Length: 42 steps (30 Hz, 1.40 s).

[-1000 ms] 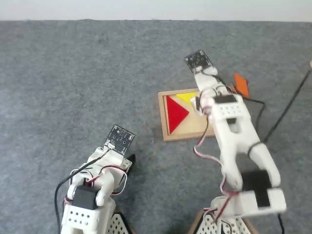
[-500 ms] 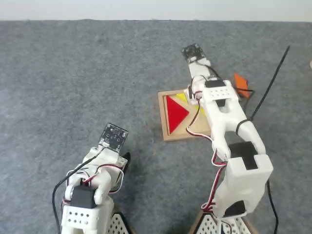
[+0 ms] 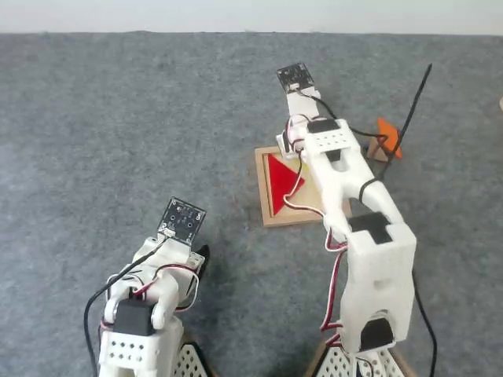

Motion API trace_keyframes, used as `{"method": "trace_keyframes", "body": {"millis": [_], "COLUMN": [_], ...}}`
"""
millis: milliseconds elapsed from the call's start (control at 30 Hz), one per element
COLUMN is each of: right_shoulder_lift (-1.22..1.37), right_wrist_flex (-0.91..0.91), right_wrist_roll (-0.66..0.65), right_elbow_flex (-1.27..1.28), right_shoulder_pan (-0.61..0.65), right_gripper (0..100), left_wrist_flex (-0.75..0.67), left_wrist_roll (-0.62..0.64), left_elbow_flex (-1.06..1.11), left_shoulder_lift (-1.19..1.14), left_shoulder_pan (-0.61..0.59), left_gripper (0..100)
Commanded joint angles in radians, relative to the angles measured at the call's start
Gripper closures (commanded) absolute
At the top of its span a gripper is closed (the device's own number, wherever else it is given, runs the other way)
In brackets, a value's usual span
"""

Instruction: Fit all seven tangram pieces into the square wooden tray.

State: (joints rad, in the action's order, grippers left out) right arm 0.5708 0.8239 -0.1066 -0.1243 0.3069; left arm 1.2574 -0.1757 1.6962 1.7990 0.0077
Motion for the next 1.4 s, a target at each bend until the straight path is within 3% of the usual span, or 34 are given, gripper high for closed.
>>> {"method": "trace_keyframes", "body": {"millis": [0,200,333,533,800,1000,1233,1367], "right_shoulder_lift": [0.024,0.013,0.002,-0.045,-0.108,-0.171,-0.091,-0.045], "right_wrist_flex": [0.14,0.283,0.349,0.4,0.4,0.495,0.456,0.536], "right_wrist_roll": [0.006,0.002,-0.081,-0.164,-0.172,-0.359,-0.54,-0.657], "right_elbow_flex": [-0.092,-0.098,-0.101,-0.101,-0.103,-0.097,-0.098,-0.181], "right_shoulder_pan": [-0.021,-0.058,-0.048,-0.03,-0.033,0.018,0.033,0.018], "right_gripper": [78.6,78.6,78.6,78.6,78.6,78.4,78.1,70.2], "left_wrist_flex": [0.006,0.006,0.006,0.006,0.006,0.006,0.006,0.006], "left_wrist_roll": [0.008,0.008,0.008,0.008,0.008,0.008,0.008,0.008], "left_elbow_flex": [-0.013,-0.013,-0.013,-0.013,-0.013,-0.013,-0.013,-0.013], "left_shoulder_lift": [0.02,0.02,0.02,0.02,0.02,0.02,0.02,0.02], "left_shoulder_pan": [-0.006,-0.006,-0.006,-0.006,-0.006,-0.006,-0.006,-0.006], "left_gripper": [82,82,82,82,82,82,82,82]}}
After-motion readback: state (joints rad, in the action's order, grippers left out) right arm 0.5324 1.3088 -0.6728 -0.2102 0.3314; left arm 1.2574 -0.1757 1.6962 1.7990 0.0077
